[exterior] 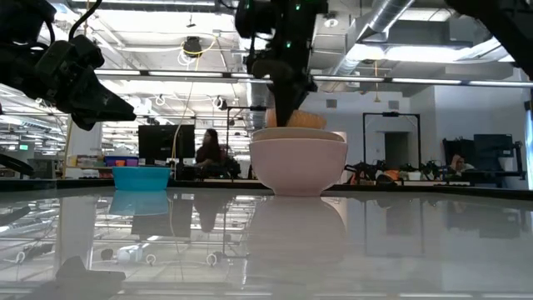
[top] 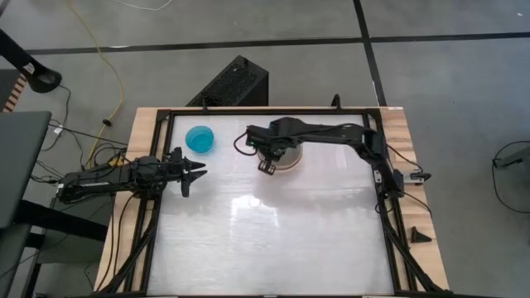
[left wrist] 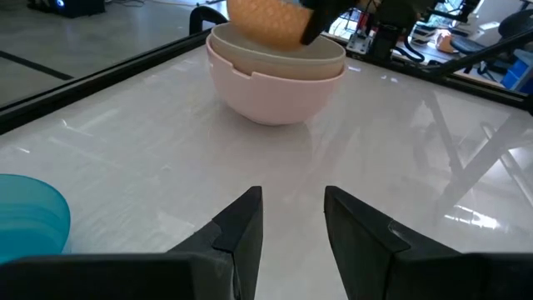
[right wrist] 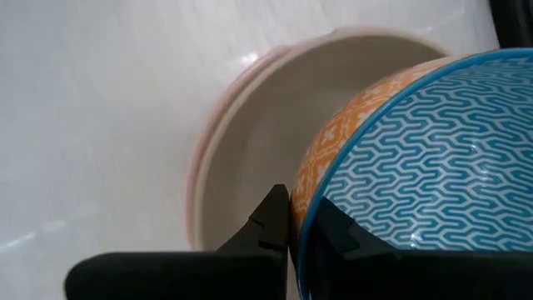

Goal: Nest bowls inside each other
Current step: Stack the blue patterned bowl on top of the gray bowl

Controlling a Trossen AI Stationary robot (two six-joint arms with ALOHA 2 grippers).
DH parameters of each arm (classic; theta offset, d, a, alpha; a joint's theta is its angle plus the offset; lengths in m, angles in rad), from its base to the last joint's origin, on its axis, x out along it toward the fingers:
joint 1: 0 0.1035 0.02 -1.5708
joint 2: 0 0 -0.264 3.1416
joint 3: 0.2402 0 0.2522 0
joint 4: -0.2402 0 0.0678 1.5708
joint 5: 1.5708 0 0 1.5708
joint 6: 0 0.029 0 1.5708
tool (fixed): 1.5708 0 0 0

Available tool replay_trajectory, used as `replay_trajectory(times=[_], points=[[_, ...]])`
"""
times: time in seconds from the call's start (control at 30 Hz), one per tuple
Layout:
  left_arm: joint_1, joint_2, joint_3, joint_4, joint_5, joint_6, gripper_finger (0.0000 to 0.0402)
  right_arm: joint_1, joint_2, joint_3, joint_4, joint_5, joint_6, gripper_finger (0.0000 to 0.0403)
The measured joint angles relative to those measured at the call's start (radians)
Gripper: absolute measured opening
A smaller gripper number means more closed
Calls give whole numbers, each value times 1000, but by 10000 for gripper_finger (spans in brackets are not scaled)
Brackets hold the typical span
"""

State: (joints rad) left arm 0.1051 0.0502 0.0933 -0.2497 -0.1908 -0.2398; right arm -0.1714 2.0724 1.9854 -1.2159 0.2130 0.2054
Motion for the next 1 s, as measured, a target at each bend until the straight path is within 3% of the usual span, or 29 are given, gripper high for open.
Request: replay_trajectory(times=[1.0], points=[[0, 0, 0, 0, 0, 0, 119, 6, 11, -105, 59, -58, 30, 46]])
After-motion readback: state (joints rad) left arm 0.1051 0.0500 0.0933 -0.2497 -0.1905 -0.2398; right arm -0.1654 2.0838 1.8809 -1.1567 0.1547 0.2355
